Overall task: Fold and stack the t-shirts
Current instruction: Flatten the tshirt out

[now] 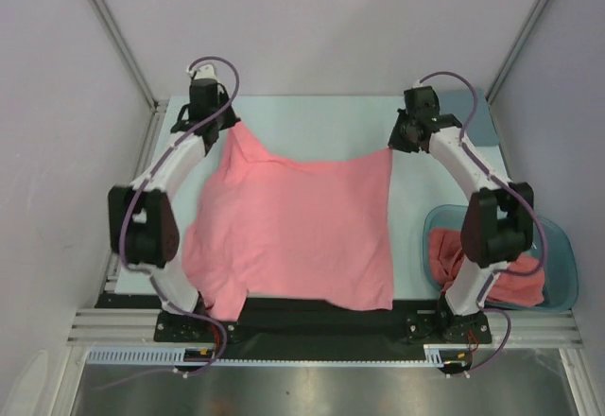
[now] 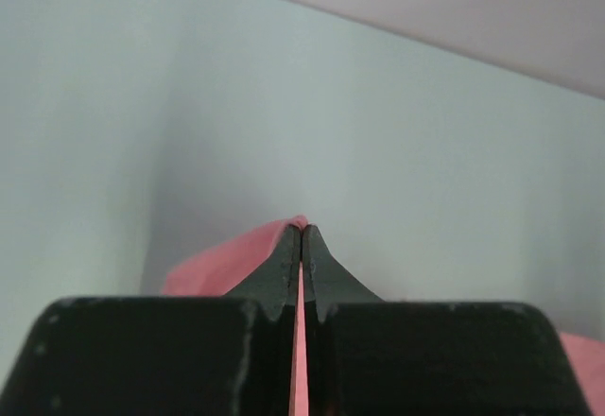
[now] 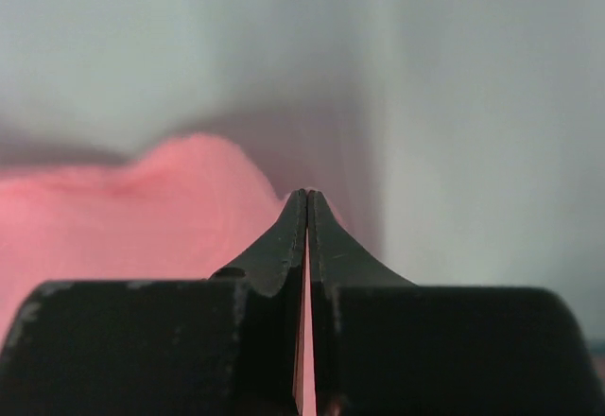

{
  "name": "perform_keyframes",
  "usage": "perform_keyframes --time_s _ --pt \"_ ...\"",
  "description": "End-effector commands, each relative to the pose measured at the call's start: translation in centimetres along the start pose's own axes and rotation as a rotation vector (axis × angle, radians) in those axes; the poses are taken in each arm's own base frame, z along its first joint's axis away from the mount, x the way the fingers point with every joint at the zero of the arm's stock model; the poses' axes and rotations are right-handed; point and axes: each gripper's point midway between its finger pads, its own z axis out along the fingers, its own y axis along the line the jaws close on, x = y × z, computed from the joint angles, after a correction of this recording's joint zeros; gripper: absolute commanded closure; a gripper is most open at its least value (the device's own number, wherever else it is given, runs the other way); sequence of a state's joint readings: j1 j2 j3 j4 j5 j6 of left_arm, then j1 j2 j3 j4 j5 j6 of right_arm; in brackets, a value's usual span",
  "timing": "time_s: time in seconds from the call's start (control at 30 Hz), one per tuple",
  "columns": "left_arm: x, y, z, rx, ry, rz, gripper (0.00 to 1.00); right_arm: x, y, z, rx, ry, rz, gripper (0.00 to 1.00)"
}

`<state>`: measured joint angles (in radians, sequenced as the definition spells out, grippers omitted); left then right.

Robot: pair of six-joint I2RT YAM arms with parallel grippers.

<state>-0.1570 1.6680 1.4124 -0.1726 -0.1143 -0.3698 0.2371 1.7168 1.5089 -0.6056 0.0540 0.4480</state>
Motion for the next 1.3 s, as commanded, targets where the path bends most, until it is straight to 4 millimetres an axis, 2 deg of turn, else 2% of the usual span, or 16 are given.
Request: perform_keyframes --time_s 0.0,0.03,0.07,0.1,0.13,0.17,0.2,0.23,0.27,0.37,0.43,0.67,0.97,1.03,1.13,1.27 --pt "-4.8 -2.1 5.4 0.111 -0.131 -0.029 1.0 -6.3 1.4 2.5 -0.095 -0.172 -0.023 1.0" --pt "-5.2 -1.8 6.5 0.125 -0.121 -0.037 1.0 -5.7 1.0 4.7 -0.097 -0.135 -0.016 1.0" --pt "-7.3 -2.6 7.2 0.154 -0.159 -0.04 1.0 -6.1 0.8 5.4 -0.096 -0.14 -0.011 1.0" --pt "-6.2 -2.0 9.4 0.145 -0.135 -0.041 1.0 -8.1 1.0 5.5 -0.104 -0.175 -0.002 1.0" --pt "-6.8 -1.5 10.3 0.138 -0.147 -0.048 1.0 -8.7 0.9 6.1 -0.102 -0.176 -0.006 1.0" --pt "-9.7 -2.6 10.2 0.174 -0.192 -0.049 1.0 -8.4 0.6 7.9 -0.094 -0.152 -0.01 1.0" --pt "-8.7 -2.1 12.2 0.17 -0.165 -0.05 1.0 -8.8 0.6 8.2 -0.085 -0.147 -0.013 1.0" --pt "-9.4 -1.9 12.5 0.168 -0.167 -0.047 1.0 -10.9 1.5 7.6 -0.102 -0.191 -0.014 1.0" --pt "-11.7 -2.8 12.0 0.202 -0.213 -0.044 1.0 -10.8 1.6 8.8 -0.104 -0.179 -0.011 1.0" --pt "-13.1 -2.0 12.0 0.216 -0.246 -0.07 1.0 -12.7 3.2 8.5 -0.145 -0.217 -0.002 1.0" --pt "-14.0 -1.7 11.4 0.218 -0.266 -0.082 1.0 -12.8 3.8 8.7 -0.153 -0.217 -0.009 1.0" --pt "-12.8 -1.5 11.1 0.249 -0.233 -0.075 1.0 -12.4 4.1 9.3 -0.159 -0.203 -0.038 1.0" --pt "-9.8 -1.2 12.1 0.264 -0.117 -0.106 1.0 -12.3 1.7 10.0 -0.127 -0.167 -0.042 1.0" --pt "-9.2 -0.4 11.8 0.215 -0.088 -0.143 1.0 -12.2 1.5 9.7 -0.13 -0.156 -0.04 1.0" --pt "-8.9 -0.4 10.6 0.2 -0.055 -0.176 1.0 -11.7 1.4 9.2 -0.135 -0.127 -0.037 1.0" --pt "-8.1 0.5 8.7 0.129 0.012 -0.21 1.0 -10.2 0.4 7.9 -0.101 -0.052 -0.02 1.0"
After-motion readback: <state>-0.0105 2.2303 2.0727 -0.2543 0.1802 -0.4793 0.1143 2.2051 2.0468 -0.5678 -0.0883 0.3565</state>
